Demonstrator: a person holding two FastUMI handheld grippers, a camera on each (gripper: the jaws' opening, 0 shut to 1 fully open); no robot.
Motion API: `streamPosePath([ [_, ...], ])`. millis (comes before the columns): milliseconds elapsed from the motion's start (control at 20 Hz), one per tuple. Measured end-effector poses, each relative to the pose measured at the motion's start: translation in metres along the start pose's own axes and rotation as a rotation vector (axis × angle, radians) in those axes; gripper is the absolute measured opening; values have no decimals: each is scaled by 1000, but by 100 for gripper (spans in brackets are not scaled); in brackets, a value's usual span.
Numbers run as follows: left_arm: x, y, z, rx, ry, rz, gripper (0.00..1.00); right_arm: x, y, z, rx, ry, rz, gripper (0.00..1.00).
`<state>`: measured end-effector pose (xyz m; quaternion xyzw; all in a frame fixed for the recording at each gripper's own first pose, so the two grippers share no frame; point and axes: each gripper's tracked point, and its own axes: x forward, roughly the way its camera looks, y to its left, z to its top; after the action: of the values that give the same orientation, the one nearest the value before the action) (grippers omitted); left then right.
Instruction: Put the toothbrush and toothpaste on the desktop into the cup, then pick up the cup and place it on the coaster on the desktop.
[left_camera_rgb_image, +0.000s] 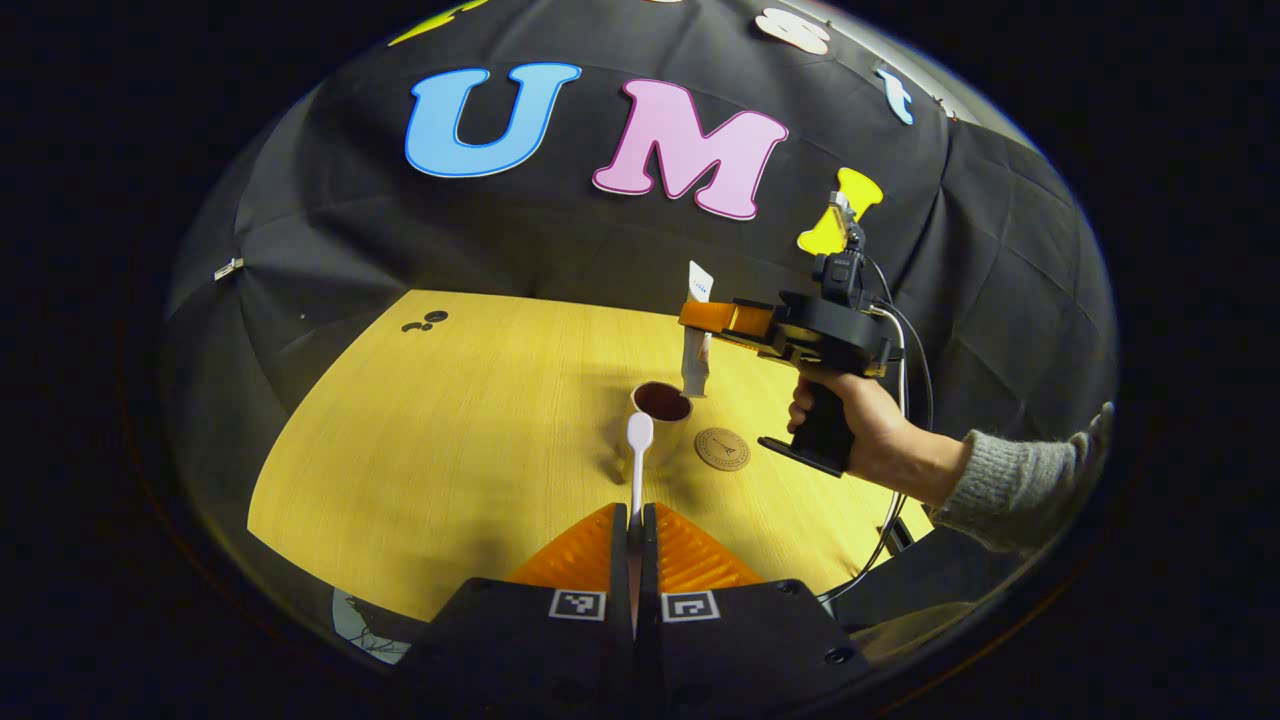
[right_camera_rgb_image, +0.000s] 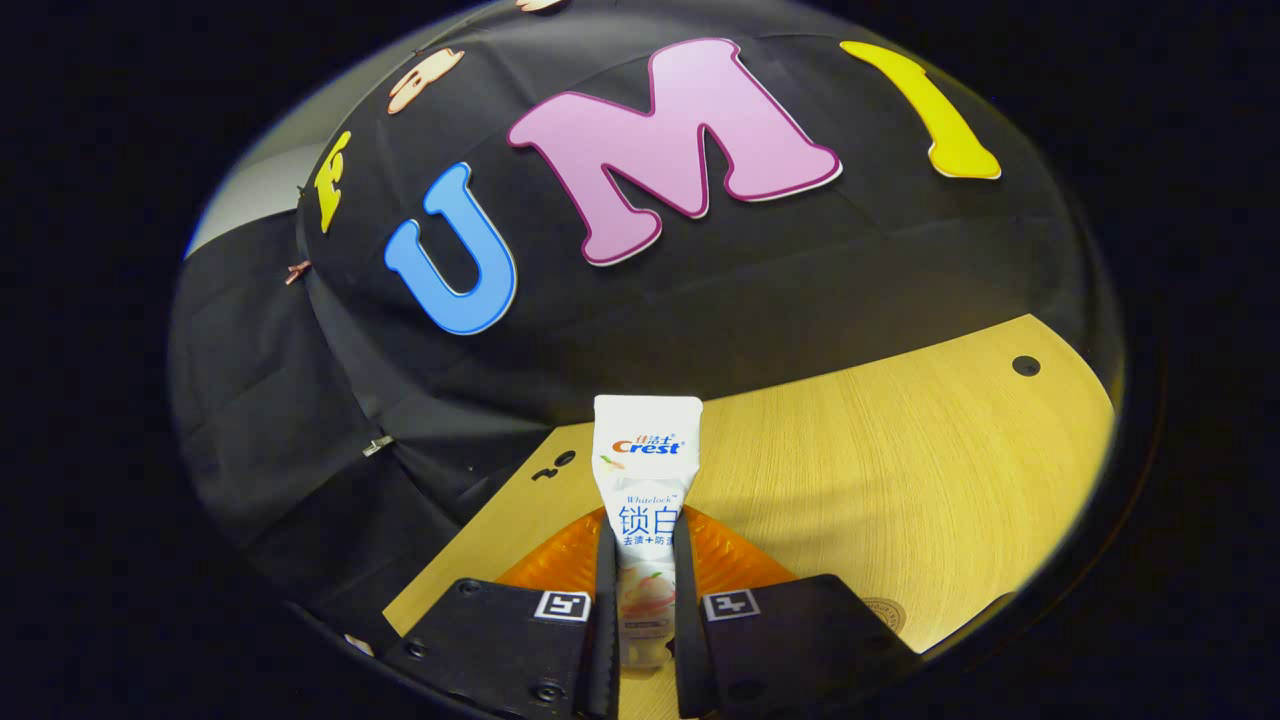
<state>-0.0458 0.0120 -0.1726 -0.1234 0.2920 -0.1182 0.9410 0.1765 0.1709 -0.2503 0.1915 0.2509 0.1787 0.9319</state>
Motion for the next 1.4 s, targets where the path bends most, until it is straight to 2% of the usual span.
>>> streamPosePath([
  [450, 11, 10, -11, -18, 25, 11, 6, 24, -13, -43, -137, 80, -44, 26],
  [800, 12, 15, -13, -26, 29, 22, 6, 20, -14, -59, -140, 125, -49, 34],
  [850, 11, 15, -15, -28, 30, 24, 6, 19, -13, -61, -146, 130, -51, 29],
  [900, 11, 16, -16, -31, 32, 25, 6, 17, -14, -63, -158, 136, -53, 31],
  [950, 11, 16, -18, -34, 33, 26, 1, 16, -14, -65, -167, 140, -57, 33],
  [1000, 11, 16, -19, -36, 36, 28, 6, 15, -13, -65, -172, 146, -56, 43],
  [1050, 11, 16, -20, -37, 35, 30, 6, 13, -12, -67, -174, 148, -56, 43],
  [1100, 10, 15, -20, -37, 34, 30, 6, 10, -11, -66, -176, 151, -56, 39],
  [1150, 9, 15, -20, -36, 30, 32, 6, 8, -9, -65, -173, 148, -56, 51],
  [1400, 8, 7, -9, -42, -3, 26, 6, -19, 8, -11, -95, 28, -31, 72],
])
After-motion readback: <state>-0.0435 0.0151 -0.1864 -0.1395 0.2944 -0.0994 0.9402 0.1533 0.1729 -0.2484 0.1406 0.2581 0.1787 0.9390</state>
